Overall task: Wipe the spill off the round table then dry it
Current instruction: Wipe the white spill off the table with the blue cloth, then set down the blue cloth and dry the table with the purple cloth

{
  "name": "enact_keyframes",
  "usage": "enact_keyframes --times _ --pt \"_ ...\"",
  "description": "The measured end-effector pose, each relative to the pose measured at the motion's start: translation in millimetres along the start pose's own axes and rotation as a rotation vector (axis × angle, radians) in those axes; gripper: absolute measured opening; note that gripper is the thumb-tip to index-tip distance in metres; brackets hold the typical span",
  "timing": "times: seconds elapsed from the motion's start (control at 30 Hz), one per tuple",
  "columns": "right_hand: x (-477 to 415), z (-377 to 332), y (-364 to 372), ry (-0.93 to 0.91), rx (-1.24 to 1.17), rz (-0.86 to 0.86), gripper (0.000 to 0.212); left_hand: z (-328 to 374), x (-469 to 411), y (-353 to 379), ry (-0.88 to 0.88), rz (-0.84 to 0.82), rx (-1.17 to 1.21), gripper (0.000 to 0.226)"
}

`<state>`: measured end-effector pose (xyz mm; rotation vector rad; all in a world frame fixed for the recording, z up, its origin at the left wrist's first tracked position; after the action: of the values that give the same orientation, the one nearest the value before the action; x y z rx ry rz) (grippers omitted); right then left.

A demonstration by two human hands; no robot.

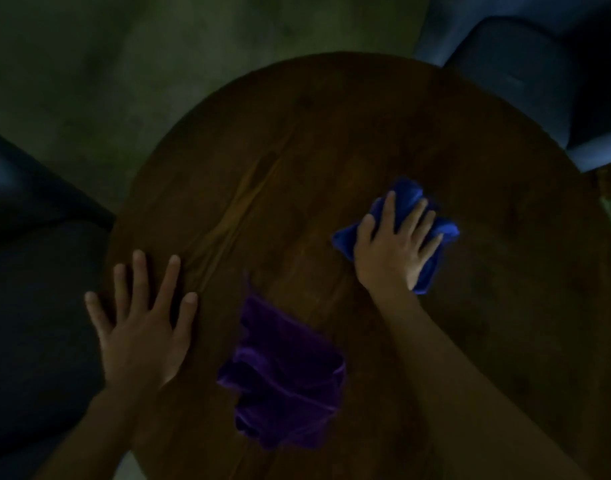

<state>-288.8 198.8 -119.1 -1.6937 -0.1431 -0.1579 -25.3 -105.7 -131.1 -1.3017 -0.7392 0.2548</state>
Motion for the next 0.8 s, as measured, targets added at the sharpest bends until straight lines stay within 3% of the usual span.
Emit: enact_keyframes --times 0.03,0.1,0.3,0.57,0.8 --pt "2.7 -16.2 1.5 -0.078 0.005 -0.016 0.064 10.1 1.2 1.5 -0.013 0.010 0.002 0.070" --pt "24.8 -127.6 32.1 -0.375 0.037 -0.072 0.065 -44.3 -4.9 0.0 -0.120 0.013 0.042 0.072" --pt "49.9 -205.3 48.6 -0.729 0.143 -0.099 0.069 -22.3 -8.7 0.5 -0.070 0.014 0.019 0.072" --pt "62.8 -231.3 50.4 -0.777 0.121 -0.098 0.065 -19.4 -6.8 -0.3 -0.048 0.048 0.026 0.073" --pt "133.6 -187.4 22.9 -0.691 -0.088 -0.126 0.066 -17.7 -6.0 -3.0 -0.025 0.061 0.038 0.074"
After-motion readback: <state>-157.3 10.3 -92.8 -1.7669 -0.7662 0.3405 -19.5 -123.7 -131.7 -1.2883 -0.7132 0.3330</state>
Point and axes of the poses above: each hand's wrist, its own x-axis away from the middle knuckle, its own y-axis out of the palm, z = x × y, the point moved 9 cm from there along -x, towards the middle knuckle, and after that the axes turned 1 degree about -z, right-handed, at the moved point
